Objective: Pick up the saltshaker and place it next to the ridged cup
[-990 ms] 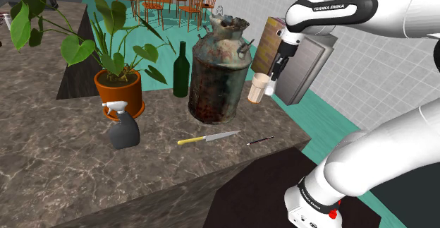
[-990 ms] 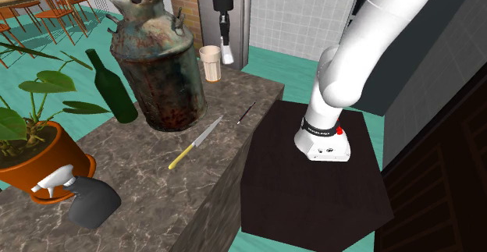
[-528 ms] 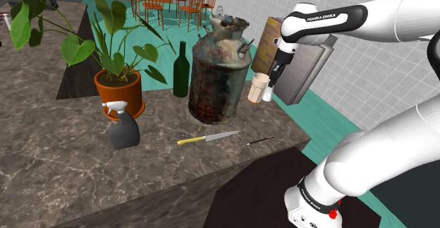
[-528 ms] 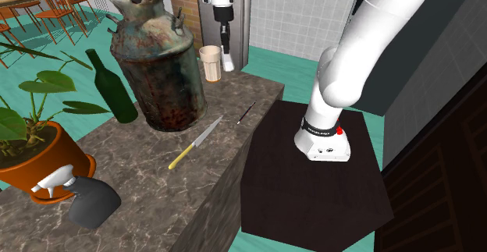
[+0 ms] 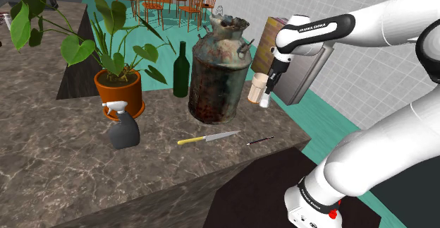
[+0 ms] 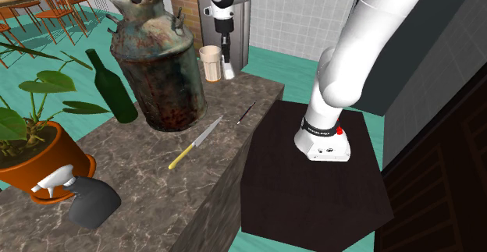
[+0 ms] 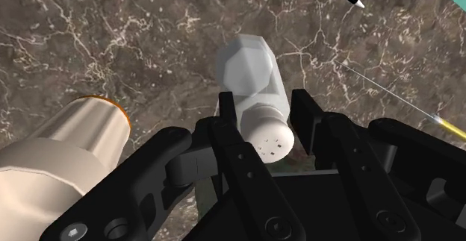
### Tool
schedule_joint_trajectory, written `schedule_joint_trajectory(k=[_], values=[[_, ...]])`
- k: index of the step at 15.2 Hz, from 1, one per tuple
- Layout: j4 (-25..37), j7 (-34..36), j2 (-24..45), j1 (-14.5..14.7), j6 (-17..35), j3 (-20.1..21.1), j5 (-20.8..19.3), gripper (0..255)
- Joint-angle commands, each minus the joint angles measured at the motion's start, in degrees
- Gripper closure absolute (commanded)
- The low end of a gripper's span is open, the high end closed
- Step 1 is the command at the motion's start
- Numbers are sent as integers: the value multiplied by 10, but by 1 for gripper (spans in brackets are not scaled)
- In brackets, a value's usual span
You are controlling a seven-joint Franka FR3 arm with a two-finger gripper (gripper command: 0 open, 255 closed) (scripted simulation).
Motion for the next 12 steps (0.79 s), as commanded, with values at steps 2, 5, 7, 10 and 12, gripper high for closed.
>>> schedule_joint_trajectory(k=[2,5,7,10,12], values=[[-16,-4,10,1,26,-2,4,255],[-28,-9,24,1,50,-5,9,255],[-35,-14,33,2,67,-6,13,255],[-46,-20,49,3,91,-9,21,255],[-52,-26,60,4,107,-10,26,255]])
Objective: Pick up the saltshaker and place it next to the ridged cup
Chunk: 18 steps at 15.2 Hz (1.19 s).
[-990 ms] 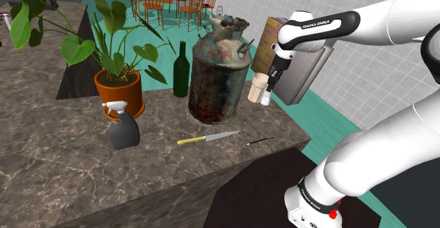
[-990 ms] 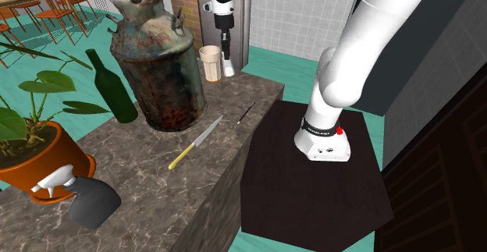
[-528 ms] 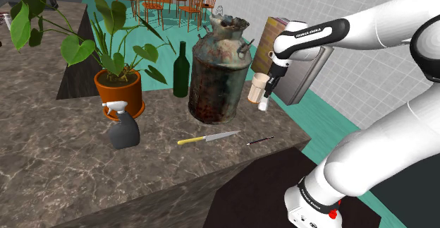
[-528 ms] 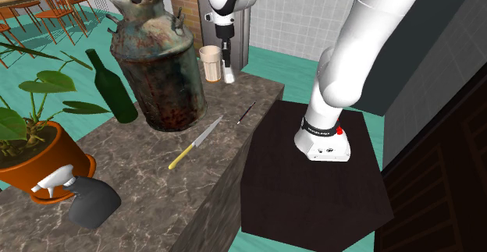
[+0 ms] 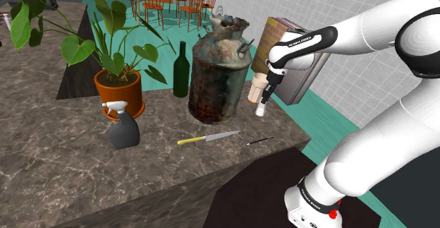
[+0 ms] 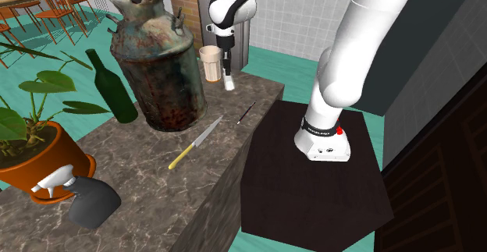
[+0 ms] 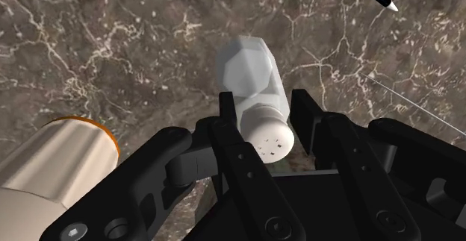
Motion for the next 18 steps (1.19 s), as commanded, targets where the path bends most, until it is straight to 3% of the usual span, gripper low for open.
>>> schedule_joint_trajectory(k=[1,9,17,18], values=[[-6,-6,13,1,18,-1,7,255],[-24,-33,66,4,83,-4,40,255],[-24,-33,66,4,83,-4,40,255],[-24,-33,66,4,83,-4,40,0]])
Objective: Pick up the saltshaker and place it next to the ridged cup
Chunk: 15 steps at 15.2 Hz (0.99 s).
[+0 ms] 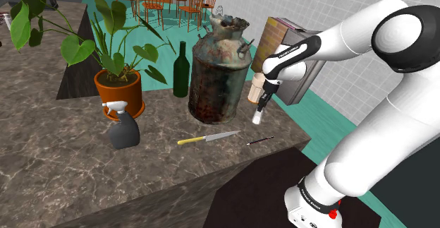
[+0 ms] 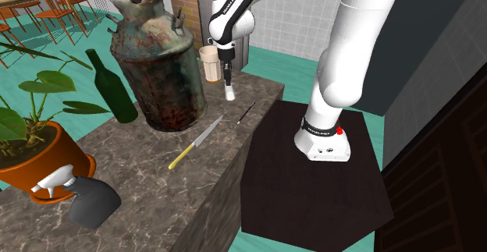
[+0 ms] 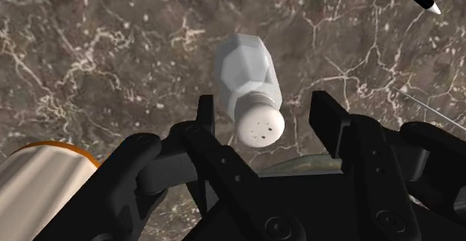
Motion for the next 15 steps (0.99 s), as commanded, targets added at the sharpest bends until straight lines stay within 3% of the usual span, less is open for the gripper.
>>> schedule_joint_trajectory(k=[1,5,9,15], values=[[0,0,0,0,0,0,0,0],[0,0,0,0,0,0,0,0],[30,25,-54,-4,-78,-1,-35,0],[30,25,-54,-4,-78,0,-35,0]])
